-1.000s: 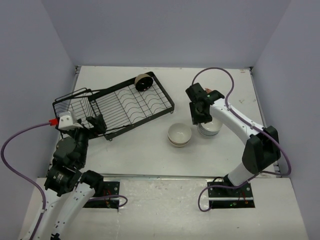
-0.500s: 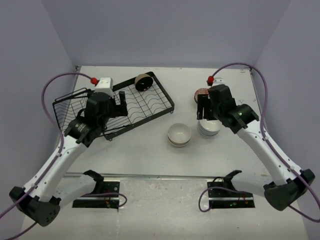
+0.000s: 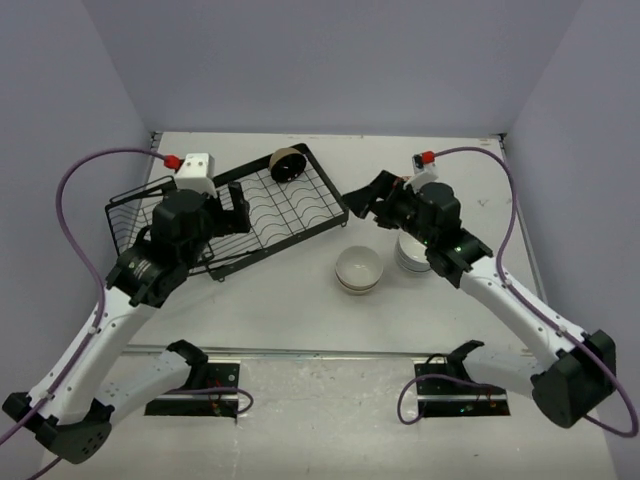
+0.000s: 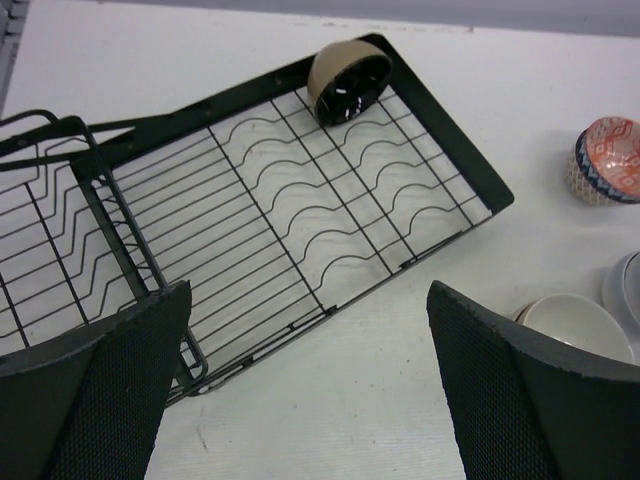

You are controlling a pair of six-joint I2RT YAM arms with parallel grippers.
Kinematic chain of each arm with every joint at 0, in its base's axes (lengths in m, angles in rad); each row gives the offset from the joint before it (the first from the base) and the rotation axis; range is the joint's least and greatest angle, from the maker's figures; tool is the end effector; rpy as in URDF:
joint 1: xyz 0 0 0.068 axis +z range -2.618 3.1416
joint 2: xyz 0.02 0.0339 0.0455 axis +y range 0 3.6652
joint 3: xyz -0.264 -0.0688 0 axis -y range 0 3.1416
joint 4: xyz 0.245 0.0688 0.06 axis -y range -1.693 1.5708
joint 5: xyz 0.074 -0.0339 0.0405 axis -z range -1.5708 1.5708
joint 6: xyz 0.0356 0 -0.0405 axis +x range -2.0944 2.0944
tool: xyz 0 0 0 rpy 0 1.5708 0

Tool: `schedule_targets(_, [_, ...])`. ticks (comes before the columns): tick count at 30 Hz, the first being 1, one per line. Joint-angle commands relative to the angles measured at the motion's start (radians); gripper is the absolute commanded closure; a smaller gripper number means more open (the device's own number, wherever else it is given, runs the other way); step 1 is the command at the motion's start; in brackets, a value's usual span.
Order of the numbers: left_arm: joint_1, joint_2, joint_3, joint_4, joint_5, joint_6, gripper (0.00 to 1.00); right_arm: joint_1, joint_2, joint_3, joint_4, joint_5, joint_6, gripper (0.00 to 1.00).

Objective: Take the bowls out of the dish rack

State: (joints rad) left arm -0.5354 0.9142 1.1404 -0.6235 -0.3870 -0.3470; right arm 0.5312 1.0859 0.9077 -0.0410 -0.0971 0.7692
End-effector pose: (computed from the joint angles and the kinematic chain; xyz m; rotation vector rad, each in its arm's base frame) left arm 0.1641 -0.0817 0.3946 -0.0687 1.9415 -0.2056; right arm 0.2186 0.1324 0.3389 0.1526 1.9013 0.9987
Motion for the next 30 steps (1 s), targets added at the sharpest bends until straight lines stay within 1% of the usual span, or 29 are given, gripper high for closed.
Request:
schedule_targets(1, [0.000, -0.110, 0.006, -0.002, -0.074, 0.035, 0.00, 0.018, 0.191, 0.054, 0.328, 0.034, 0.275, 0.01])
schedule_targets(2, [0.000, -0.141, -0.022, 0.007, -0.090, 0.043, 0.00, 0.032, 0.237, 0.083, 0.340, 0.054, 0.297, 0.01])
schedule_targets(3, [0.000, -0.168, -0.087, 0.022, -0.110, 0.048, 0.00, 0.038, 0.285, 0.117, 0.340, 0.078, 0.317, 0.01])
schedule_targets(4, [0.002, -0.223, -0.126, 0.051, -0.143, 0.054, 0.00, 0.045, 0.331, 0.184, 0.336, 0.097, 0.367, 0.01])
schedule_targets(5, [0.002, -0.250, -0.164, 0.067, -0.157, 0.055, 0.00, 0.053, 0.423, 0.216, 0.334, 0.132, 0.392, 0.01])
schedule_targets(6, [0.002, -0.270, -0.241, 0.085, -0.174, 0.055, 0.00, 0.055, 0.474, 0.252, 0.331, 0.134, 0.421, 0.01])
schedule_targets(7, [0.002, -0.296, -0.273, 0.102, -0.208, 0.048, 0.00, 0.053, 0.523, 0.319, 0.334, 0.125, 0.470, 0.01])
schedule_targets(8, [0.002, -0.305, -0.300, 0.105, -0.225, 0.037, 0.00, 0.058, 0.614, 0.356, 0.339, 0.114, 0.481, 0.01])
schedule_targets(9, [0.002, -0.313, -0.323, 0.110, -0.236, 0.025, 0.00, 0.062, 0.659, 0.397, 0.329, 0.119, 0.489, 0.01])
schedule_targets(10, [0.008, -0.324, -0.356, 0.123, -0.234, 0.016, 0.00, 0.067, 0.702, 0.478, 0.317, 0.128, 0.507, 0.01])
schedule_targets(12, [0.029, -0.334, -0.361, 0.130, -0.210, 0.019, 0.00, 0.081, 0.817, 0.543, 0.305, 0.181, 0.524, 0.01])
schedule_targets(13, [0.034, -0.347, -0.357, 0.128, -0.198, 0.019, 0.00, 0.085, 0.848, 0.584, 0.306, 0.203, 0.556, 0.01])
schedule_targets(16, [0.037, -0.394, -0.381, 0.151, -0.175, 0.025, 0.00, 0.093, 0.940, 0.617, 0.340, 0.289, 0.619, 0.01])
schedule_targets(19, [0.037, -0.434, -0.396, 0.157, -0.170, 0.025, 0.00, 0.096, 1.006, 0.664, 0.332, 0.353, 0.639, 0.09])
schedule_targets(21, [0.037, -0.452, -0.399, 0.160, -0.168, 0.023, 0.00, 0.095, 1.043, 0.701, 0.366, 0.353, 0.644, 0.13])
schedule_targets(23, [0.037, -0.460, -0.404, 0.162, -0.162, 0.023, 0.00, 0.096, 1.111, 0.740, 0.410, 0.323, 0.639, 0.19])
schedule_targets(24, [0.037, -0.462, -0.406, 0.163, -0.159, 0.023, 0.00, 0.096, 1.135, 0.796, 0.405, 0.313, 0.636, 0.20])
schedule_targets(25, [0.037, -0.466, -0.409, 0.165, -0.148, 0.025, 0.00, 0.096, 1.184, 0.825, 0.397, 0.297, 0.634, 0.20])
schedule_targets(27, [0.037, -0.472, -0.412, 0.165, -0.142, 0.025, 0.00, 0.095, 1.226, 0.878, 0.401, 0.290, 0.643, 0.21])
schedule_targets(30, [0.037, -0.480, -0.416, 0.171, -0.130, 0.025, 0.00, 0.096, 1.304, 0.936, 0.444, 0.267, 0.659, 0.28])
